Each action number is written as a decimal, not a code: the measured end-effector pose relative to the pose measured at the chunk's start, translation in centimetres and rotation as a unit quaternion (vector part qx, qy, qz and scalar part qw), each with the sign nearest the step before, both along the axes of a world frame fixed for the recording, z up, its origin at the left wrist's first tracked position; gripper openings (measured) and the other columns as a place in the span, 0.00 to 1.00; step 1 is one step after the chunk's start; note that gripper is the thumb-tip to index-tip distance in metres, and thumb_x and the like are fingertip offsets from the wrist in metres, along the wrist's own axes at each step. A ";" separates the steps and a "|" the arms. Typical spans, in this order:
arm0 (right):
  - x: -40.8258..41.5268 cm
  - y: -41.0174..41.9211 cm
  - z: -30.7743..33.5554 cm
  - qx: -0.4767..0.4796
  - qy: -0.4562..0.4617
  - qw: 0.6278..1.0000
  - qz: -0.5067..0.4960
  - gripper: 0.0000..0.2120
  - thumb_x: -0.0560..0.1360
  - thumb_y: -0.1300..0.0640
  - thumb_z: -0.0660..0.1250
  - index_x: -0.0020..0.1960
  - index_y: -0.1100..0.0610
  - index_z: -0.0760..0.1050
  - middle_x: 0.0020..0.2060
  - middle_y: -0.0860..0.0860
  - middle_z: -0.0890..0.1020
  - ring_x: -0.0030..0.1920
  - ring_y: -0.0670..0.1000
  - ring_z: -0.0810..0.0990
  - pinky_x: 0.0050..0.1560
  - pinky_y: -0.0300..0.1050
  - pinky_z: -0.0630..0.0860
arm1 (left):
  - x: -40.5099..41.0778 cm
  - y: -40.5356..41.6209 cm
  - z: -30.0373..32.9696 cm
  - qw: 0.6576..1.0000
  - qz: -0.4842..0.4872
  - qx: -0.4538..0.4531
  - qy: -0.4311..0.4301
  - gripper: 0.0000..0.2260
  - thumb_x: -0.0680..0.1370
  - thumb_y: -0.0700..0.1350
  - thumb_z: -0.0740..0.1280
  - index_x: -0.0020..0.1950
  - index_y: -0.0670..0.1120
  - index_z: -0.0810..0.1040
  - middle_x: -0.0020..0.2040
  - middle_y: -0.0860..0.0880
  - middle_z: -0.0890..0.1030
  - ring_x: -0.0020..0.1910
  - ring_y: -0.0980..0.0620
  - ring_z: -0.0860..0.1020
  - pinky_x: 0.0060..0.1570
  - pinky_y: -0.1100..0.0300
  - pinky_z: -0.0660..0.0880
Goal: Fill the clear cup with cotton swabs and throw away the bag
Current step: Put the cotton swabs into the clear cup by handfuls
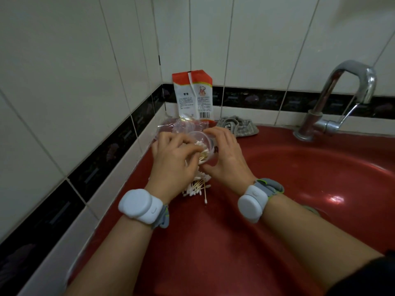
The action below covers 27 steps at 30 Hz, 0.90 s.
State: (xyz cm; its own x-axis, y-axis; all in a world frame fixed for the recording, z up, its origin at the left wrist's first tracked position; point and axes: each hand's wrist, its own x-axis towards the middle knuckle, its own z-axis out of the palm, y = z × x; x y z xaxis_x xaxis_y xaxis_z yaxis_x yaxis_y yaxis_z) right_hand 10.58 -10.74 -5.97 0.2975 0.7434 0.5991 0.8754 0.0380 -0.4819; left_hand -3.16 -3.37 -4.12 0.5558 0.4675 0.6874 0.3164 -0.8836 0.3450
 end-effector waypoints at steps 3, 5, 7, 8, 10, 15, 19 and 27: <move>0.0 0.0 -0.1 -0.004 -0.007 1.000 0.003 0.32 0.64 0.51 0.70 0.66 0.53 0.66 0.62 0.50 0.69 0.64 0.51 0.67 0.61 0.49 0.67 | -0.1 0.4 -0.1 0.999 0.025 0.010 0.040 0.10 0.71 0.50 0.63 0.46 0.52 0.84 0.45 0.53 0.78 0.50 0.49 0.66 0.49 0.50 0.64; 0.0 -0.1 -0.2 -0.009 0.001 1.000 0.003 0.32 0.64 0.51 0.70 0.66 0.52 0.66 0.62 0.50 0.69 0.65 0.50 0.67 0.61 0.49 0.67 | -0.1 0.2 0.1 0.998 0.029 -0.006 0.046 0.10 0.71 0.50 0.65 0.48 0.54 0.83 0.46 0.53 0.77 0.51 0.49 0.66 0.50 0.52 0.62; -0.1 -0.1 -0.2 -0.009 0.007 1.000 0.004 0.31 0.64 0.49 0.68 0.66 0.53 0.66 0.63 0.50 0.69 0.65 0.51 0.67 0.62 0.49 0.66 | -0.1 0.0 0.5 0.998 0.023 -0.016 0.058 0.13 0.70 0.55 0.64 0.50 0.54 0.83 0.47 0.53 0.75 0.52 0.48 0.66 0.51 0.53 0.62; -0.1 -0.1 -0.2 -0.010 0.006 1.000 0.004 0.31 0.64 0.48 0.66 0.66 0.53 0.66 0.63 0.50 0.69 0.65 0.51 0.67 0.63 0.49 0.66 | 0.1 0.0 0.7 0.997 0.022 -0.014 0.072 0.13 0.70 0.56 0.65 0.50 0.55 0.83 0.47 0.52 0.74 0.52 0.47 0.66 0.51 0.52 0.62; -0.3 -0.1 0.0 -0.013 0.003 1.000 0.006 0.30 0.65 0.48 0.66 0.66 0.53 0.66 0.63 0.50 0.69 0.65 0.51 0.67 0.62 0.50 0.66 | 0.3 -0.1 1.2 0.994 0.030 -0.015 0.102 0.10 0.71 0.55 0.68 0.49 0.55 0.83 0.46 0.52 0.71 0.53 0.45 0.66 0.53 0.51 0.62; -0.4 -0.2 0.0 -0.014 0.006 1.000 0.008 0.31 0.65 0.45 0.64 0.66 0.53 0.66 0.62 0.50 0.69 0.65 0.51 0.67 0.61 0.47 0.65 | 0.7 -0.3 1.7 0.992 0.036 -0.046 0.115 0.06 0.71 0.52 0.71 0.46 0.54 0.83 0.45 0.55 0.67 0.55 0.48 0.65 0.52 0.57 0.57; 0.1 -0.5 0.0 -0.022 0.011 1.000 0.002 0.33 0.65 0.52 0.74 0.66 0.54 0.66 0.63 0.50 0.69 0.65 0.51 0.67 0.62 0.51 0.67 | -0.2 -0.1 2.4 0.988 -0.016 -0.156 -0.009 0.01 0.72 0.45 0.71 0.41 0.51 0.80 0.39 0.54 0.74 0.43 0.52 0.73 0.45 0.58 0.70; 0.2 -0.5 0.0 -0.013 0.018 1.000 0.007 0.34 0.64 0.52 0.76 0.66 0.54 0.66 0.62 0.51 0.70 0.65 0.52 0.68 0.62 0.55 0.68 | -1.3 -0.8 4.6 0.914 -0.069 -0.324 -0.233 0.07 0.74 0.36 0.68 0.40 0.48 0.76 0.35 0.52 0.76 0.31 0.62 0.72 0.34 0.72 0.71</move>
